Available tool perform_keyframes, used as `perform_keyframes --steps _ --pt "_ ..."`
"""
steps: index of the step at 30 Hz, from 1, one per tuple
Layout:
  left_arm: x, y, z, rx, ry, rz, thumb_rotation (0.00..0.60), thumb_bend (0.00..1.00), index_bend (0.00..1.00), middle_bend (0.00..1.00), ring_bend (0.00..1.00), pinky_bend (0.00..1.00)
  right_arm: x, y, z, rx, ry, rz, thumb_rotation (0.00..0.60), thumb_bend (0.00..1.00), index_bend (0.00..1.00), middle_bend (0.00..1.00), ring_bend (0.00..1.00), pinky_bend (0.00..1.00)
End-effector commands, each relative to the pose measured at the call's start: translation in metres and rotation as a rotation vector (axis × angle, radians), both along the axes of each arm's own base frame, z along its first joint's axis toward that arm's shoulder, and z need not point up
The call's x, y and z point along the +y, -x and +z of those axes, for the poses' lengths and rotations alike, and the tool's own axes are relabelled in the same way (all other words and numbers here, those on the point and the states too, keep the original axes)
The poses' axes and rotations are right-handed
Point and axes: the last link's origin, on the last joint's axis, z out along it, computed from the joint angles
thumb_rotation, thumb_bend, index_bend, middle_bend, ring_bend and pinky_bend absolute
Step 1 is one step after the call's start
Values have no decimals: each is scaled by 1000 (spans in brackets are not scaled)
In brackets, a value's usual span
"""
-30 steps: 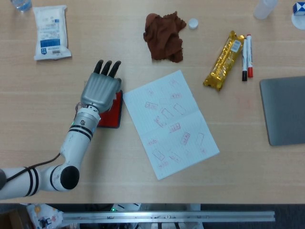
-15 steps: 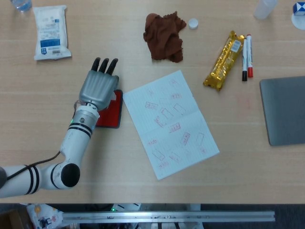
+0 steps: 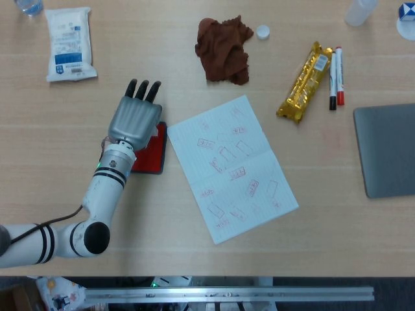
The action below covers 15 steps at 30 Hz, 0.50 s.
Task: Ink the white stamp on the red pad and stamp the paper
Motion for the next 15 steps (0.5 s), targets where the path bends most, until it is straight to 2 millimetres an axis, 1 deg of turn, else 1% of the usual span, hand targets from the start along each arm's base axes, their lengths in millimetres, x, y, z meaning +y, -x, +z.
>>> perform_keyframes --steps 1,8,15 --pt "0 0 0 2 -1 1 600 287 492 49 0 5 0 0 0 0 0 1 600 217 404 468 330 352" --pt "1 1 0 7 -1 6 600 326 501 53 0 5 1 0 1 0 3 1 600 217 405 468 330 352" --pt "1 0 -2 5 4 9 600 339 507 53 0 5 2 0 2 -1 5 -1 600 217 405 468 330 352"
